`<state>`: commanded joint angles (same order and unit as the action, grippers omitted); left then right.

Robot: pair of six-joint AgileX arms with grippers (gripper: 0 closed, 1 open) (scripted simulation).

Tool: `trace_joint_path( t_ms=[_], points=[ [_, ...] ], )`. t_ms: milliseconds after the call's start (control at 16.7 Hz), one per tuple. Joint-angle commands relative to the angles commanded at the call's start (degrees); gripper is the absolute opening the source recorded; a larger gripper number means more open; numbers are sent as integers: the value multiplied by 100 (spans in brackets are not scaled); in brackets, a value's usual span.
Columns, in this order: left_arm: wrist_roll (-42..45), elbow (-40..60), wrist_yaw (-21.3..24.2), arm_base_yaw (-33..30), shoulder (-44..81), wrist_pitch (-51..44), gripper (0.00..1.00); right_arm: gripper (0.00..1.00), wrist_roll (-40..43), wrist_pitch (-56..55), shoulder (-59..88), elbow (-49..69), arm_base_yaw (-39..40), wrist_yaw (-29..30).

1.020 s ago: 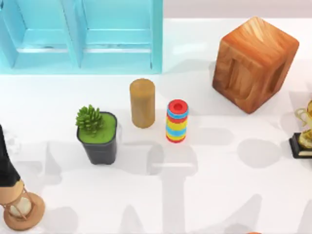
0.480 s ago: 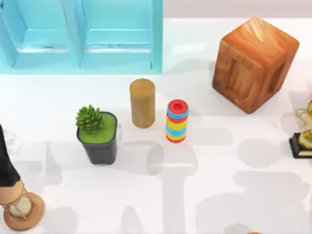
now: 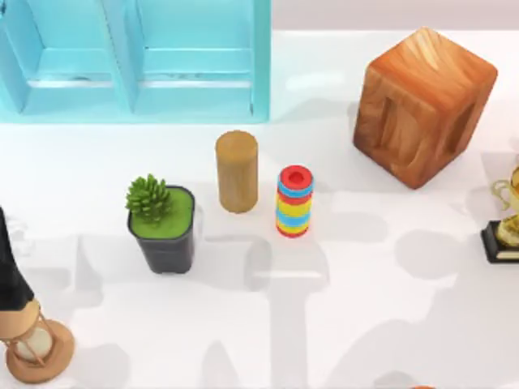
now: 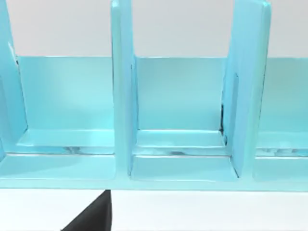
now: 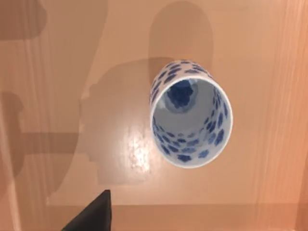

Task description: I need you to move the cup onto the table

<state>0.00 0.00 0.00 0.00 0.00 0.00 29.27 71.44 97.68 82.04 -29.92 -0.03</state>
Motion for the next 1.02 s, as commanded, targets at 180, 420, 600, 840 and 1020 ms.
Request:
trace_joint_path(
  t_ms=[180, 420, 600, 840, 1020],
  points=[
    [0, 0, 0, 0, 0, 0, 100, 100, 94, 232, 316, 264, -97, 0],
    [0, 0, 0, 0, 0, 0, 100, 100, 101, 249, 339, 283, -104, 0],
    [0, 0, 0, 0, 0, 0, 100, 100, 115, 169, 322, 194, -100, -3],
    [0, 0, 0, 0, 0, 0, 100, 100, 229, -405, 359, -349, -234, 1],
    [0, 0, 0, 0, 0, 0, 100, 100, 269, -1107, 503, -916, -284, 13]
  ],
)
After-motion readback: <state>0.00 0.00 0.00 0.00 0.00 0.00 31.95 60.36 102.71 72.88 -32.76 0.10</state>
